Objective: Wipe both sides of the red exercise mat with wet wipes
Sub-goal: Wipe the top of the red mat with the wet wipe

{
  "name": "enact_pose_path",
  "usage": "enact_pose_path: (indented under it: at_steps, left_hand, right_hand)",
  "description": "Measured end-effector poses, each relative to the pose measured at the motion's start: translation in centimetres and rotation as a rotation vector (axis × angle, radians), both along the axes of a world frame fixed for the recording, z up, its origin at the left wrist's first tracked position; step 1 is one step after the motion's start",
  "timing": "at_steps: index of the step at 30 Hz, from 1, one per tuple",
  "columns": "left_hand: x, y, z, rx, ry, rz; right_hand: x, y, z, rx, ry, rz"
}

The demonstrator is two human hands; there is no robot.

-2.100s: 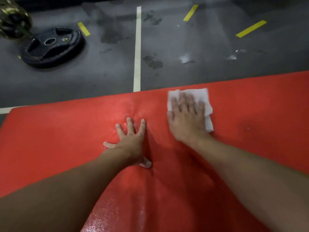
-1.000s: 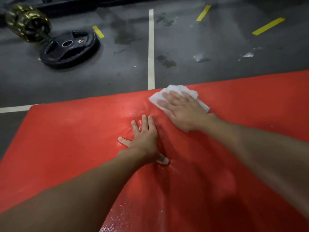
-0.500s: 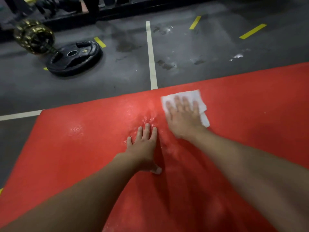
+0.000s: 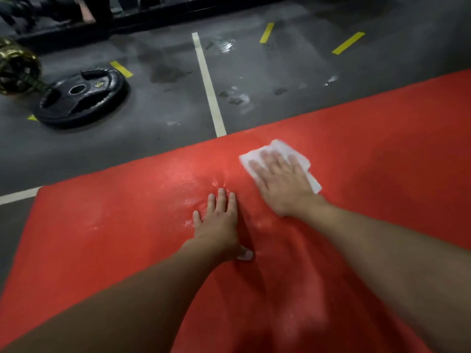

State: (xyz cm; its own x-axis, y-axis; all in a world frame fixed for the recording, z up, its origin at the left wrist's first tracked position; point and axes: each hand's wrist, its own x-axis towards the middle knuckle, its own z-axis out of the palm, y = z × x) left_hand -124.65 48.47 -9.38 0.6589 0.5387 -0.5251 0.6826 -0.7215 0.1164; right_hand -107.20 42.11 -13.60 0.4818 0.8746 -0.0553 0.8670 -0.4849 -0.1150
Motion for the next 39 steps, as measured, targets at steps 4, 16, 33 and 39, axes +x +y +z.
enact_pose_path:
  at_steps: [4, 16, 33, 39]
  left_hand:
    - [0.4, -0.1, 0.5, -0.027, 0.010, 0.010]
    - [-1.7, -1.7, 1.2, 0.016, 0.011, -0.059]
    - [-3.6, -2.7, -0.8, -0.016, -0.047, -0.057]
    - [-3.7, -3.3, -0.2, 0.009, -0.031, -0.031]
  right_hand:
    - [-4.5, -0.1, -0.7, 0.055, 0.009, -0.062]
    - [-3.9, -4.9, -0.3, -0.035, -0.001, 0.180]
    - [-8.9, -8.2, -0.6, -0.074, -0.026, 0.050]
    - [-5.1, -10.5, 0.2, -0.105, 0.004, -0.167]
